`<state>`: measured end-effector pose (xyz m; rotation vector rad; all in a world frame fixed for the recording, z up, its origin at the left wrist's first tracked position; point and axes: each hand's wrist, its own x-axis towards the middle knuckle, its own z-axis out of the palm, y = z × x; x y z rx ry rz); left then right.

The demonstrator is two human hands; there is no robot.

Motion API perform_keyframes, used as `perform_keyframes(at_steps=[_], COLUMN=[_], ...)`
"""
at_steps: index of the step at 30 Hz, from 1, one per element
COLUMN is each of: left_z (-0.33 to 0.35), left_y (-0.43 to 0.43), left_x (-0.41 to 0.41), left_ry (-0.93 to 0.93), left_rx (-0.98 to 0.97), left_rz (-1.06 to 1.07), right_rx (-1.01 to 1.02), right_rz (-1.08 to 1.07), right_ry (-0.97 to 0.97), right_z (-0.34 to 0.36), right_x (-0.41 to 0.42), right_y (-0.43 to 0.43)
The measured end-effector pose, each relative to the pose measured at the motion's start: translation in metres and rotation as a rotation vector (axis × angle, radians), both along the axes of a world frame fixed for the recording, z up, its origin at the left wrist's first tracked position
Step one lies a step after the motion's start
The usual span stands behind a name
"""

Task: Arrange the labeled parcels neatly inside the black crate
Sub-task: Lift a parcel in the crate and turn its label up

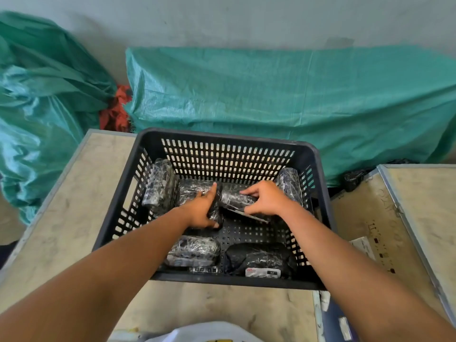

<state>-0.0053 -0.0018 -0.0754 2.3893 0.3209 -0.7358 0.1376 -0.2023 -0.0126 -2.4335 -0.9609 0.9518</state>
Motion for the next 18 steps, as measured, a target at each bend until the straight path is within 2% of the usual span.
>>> perform_keyframes(at_steps=[3, 5, 7, 11, 15, 18], left_z=[0.02, 0.032, 0.042, 0.062, 0.074, 0.074], left_y=[-0.003, -0.006, -0.01, -0.014, -0.014, -0.011], left_x=[0.006, 0.012, 0.016, 0.021, 0.027, 0.03], left_ry=[-0.182, -0.302, -0.347, -0.473, -0.552, -0.532], left_rx=[-0.118, -0.108, -0.116, -0.314, -0.409, -0.424], left_rz=[0.039, -0.012, -0.013, 0.074, 0.176, 0.251], right_rx=[0.087, 0.123, 0.168, 0.321, 0.577, 0.58], right_rz=[-0.089, -0.093, -0.094, -0.149, -0.312, -0.331], right_ry=[0.186, 0.266, 0.302, 0.342, 0.225, 0.143], right_z=[0.02, 0.035, 0.048, 0.071, 0.07, 0.061], right_x=[0.017, 0.026, 0.034, 0.043, 0.042, 0.034], right_y=[-0.006, -0.012, -0.016, -0.024, -0.032, -0.039])
